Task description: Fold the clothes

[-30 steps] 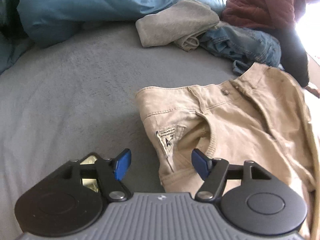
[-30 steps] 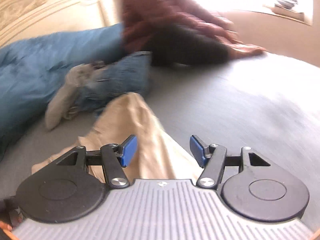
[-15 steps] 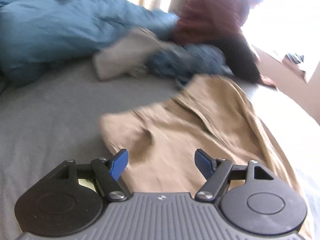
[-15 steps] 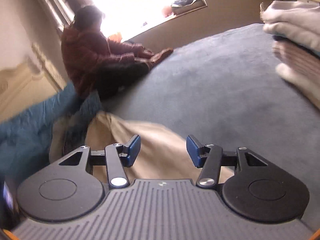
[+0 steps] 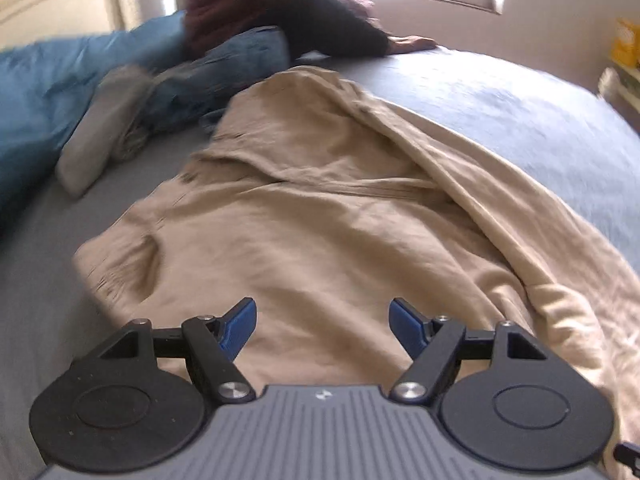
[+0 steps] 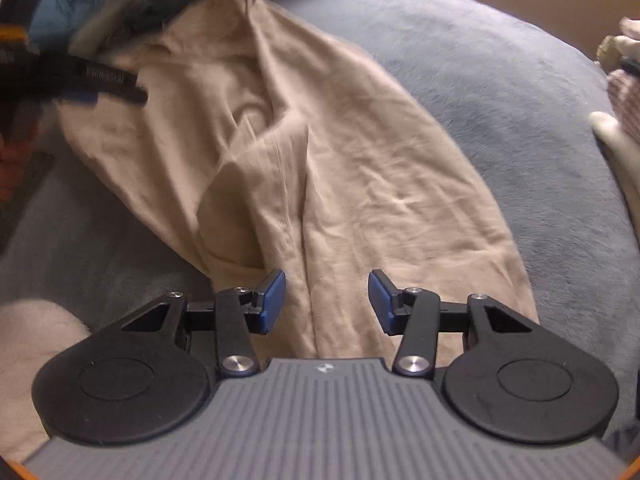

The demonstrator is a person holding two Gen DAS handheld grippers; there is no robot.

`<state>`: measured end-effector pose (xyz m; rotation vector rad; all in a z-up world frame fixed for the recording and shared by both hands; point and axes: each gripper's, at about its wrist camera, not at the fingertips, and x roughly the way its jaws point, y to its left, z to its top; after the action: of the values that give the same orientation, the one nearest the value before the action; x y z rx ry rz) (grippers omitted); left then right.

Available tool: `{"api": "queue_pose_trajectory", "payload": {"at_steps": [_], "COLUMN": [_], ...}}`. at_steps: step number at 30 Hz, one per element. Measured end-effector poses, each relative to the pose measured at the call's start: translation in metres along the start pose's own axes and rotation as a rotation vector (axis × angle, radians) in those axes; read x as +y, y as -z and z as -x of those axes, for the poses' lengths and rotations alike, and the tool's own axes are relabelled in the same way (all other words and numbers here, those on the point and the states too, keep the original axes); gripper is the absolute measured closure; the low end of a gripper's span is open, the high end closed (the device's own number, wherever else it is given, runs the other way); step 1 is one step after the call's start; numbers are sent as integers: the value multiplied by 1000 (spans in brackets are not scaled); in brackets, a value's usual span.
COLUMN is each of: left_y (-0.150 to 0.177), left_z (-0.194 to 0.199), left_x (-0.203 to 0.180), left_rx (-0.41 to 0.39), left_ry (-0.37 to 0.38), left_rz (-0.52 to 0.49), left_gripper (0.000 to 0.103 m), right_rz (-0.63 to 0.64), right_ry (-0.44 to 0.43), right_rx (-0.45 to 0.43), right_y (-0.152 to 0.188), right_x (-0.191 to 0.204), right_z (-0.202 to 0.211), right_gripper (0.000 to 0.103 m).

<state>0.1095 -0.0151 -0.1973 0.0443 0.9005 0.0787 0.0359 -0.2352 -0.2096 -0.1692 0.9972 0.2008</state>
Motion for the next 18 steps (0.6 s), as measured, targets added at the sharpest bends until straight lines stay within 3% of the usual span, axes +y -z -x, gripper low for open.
{"api": "queue_pose_trajectory", "payload": {"at_steps": [1,3,10,13,15,17,18], "left_y": [0,0,2,1,1,2,3], "left_z": [-3,-8,-24,-30,-33,-43,-46], "left_x": [-7,-15,-28,-32,-37,-42,-43], "left_rx": [-1,8,30,30,31,86,105], "left_ry": [0,11,-16,-23,-30,-17,-14], "left_rz": [-22,-43,-79,-82,-98,-122,-115], "left_gripper": [29,29,30,30,30,30,30], "right_rz": [24,13,-231,-192,-117,-46,-37], "right_ry": [23,24,-45,-100,-94,-93,-88], "right_rx": [24,51,-42,-47,-11,23,28], "right_y": [1,3,-12,-14,-12,-6,-3], "right_x": [1,-5,-60,-56,-41,-27,-26], "right_z": [-9,-17,12,9,-6,-23,-30], "right_gripper": [69,102,103,100,88,76,76]}}
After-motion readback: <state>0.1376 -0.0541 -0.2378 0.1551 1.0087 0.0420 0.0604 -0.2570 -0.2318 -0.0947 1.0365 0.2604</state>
